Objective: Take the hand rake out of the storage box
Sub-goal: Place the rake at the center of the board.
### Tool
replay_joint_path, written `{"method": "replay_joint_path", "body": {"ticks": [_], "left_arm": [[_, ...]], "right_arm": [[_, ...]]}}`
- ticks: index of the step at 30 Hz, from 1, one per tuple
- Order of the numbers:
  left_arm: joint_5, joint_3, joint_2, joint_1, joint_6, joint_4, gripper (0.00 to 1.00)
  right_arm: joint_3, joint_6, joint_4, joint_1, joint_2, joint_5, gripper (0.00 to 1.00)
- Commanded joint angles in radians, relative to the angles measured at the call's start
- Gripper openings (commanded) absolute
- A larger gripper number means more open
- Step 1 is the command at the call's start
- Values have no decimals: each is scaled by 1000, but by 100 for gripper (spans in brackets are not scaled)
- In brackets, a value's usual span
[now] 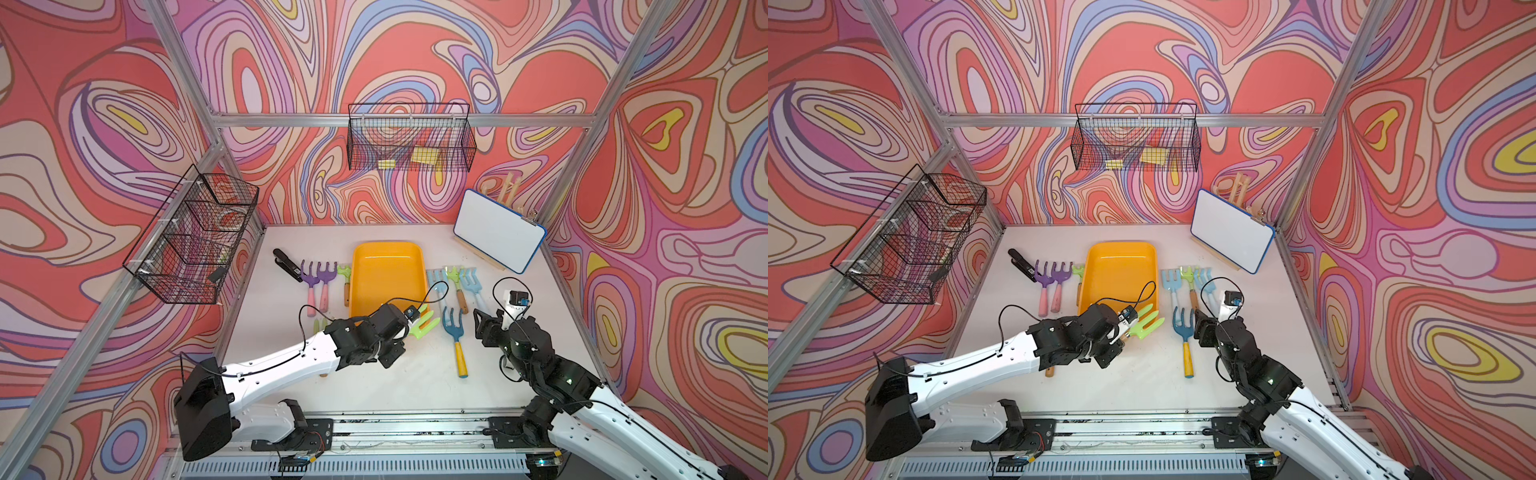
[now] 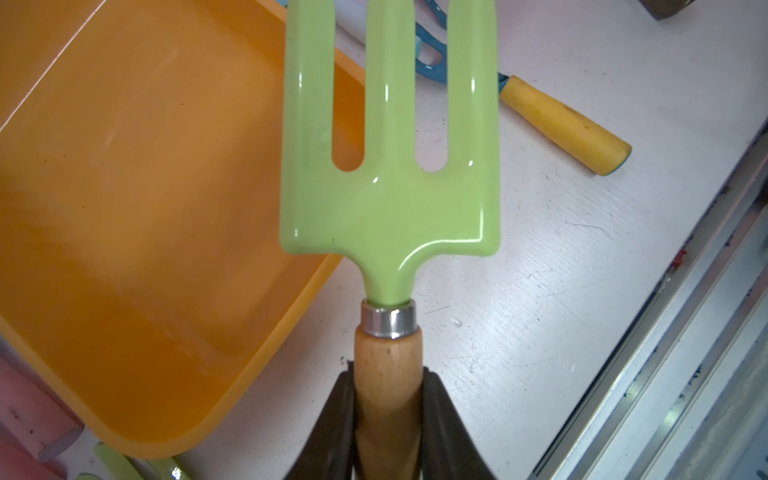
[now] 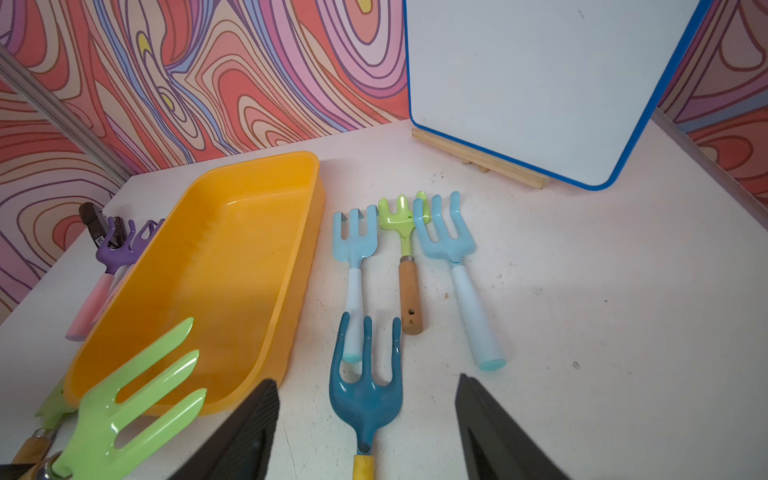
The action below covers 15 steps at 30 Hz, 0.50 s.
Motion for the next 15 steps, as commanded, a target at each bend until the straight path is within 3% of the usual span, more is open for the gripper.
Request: {"method": "replay_joint_path", "body": {"ticks": [1, 15], "left_arm": [[-31, -16, 0, -36, -30, 29, 4], [-29, -43, -30, -91, -47, 31, 4]], "right_arm": [[-21, 0, 19, -3, 21, 11, 72], [-18, 3, 6, -3, 4, 20, 72]]}}
